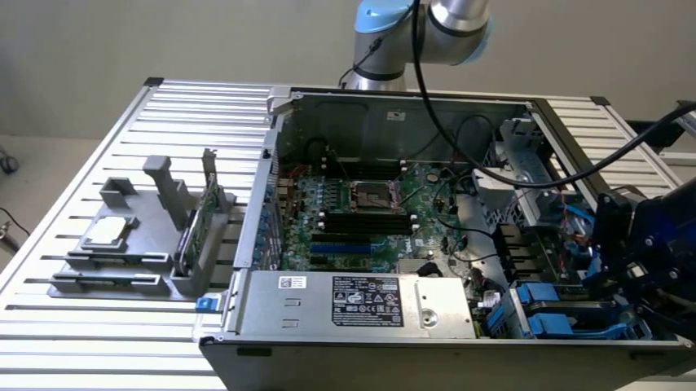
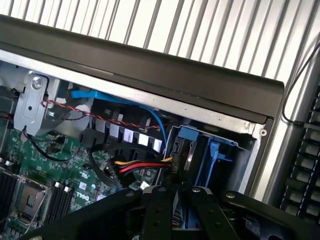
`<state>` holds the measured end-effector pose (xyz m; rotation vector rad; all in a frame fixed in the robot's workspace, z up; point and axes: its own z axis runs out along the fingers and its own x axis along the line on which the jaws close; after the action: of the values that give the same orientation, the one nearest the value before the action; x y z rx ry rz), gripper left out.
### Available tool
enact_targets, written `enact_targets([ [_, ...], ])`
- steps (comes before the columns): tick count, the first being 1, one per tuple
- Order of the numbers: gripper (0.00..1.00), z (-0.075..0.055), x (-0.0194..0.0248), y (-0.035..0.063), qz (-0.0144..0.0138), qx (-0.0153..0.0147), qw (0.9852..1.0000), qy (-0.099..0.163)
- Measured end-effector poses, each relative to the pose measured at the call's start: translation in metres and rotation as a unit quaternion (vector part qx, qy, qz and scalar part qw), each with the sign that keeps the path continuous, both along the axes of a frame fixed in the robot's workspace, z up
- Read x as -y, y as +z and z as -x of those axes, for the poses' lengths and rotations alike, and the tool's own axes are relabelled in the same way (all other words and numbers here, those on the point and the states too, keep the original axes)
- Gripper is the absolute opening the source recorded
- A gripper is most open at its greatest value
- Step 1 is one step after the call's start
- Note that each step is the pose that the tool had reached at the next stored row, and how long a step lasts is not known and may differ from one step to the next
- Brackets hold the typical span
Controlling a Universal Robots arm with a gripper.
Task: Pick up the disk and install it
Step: 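Insert the first disk wire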
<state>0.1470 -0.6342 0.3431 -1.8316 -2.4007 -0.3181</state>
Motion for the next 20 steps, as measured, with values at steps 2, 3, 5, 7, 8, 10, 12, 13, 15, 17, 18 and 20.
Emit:
enact_targets([
  [2,0.17,0.000,0.0000,0.0000,0.0005,-0.0022,1.0000,-0.006],
  [3,0.17,0.000,-0.0001,0.0000,0.0011,-0.0026,1.0000,-0.007],
  [5,0.17,0.000,-0.0005,0.0006,0.0035,-0.0027,0.9999,-0.009],
  [7,0.17,0.000,-0.0020,0.0016,0.0066,-0.0026,0.9999,-0.010],
  [8,0.17,0.000,-0.0036,0.0022,0.0080,-0.0026,0.9999,-0.010],
  [10,0.17,0.000,-0.0076,0.0033,0.0109,-0.0026,0.9999,-0.010],
  [12,0.17,0.000,-0.0115,0.0038,0.0132,-0.0026,0.9999,-0.010],
  [13,0.17,0.000,-0.0131,0.0038,0.0140,-0.0026,0.9999,-0.010],
  [15,0.17,0.000,-0.0156,0.0039,0.0151,-0.0026,0.9998,-0.011],
  [17,0.17,0.000,-0.0165,0.0039,0.0163,-0.0026,0.9998,-0.013],
  [18,0.17,0.000,-0.0165,0.0039,0.0172,-0.0026,0.9997,-0.016],
  [20,0.17,0.000,-0.0165,0.0038,0.0190,-0.0027,0.9995,-0.024],
])
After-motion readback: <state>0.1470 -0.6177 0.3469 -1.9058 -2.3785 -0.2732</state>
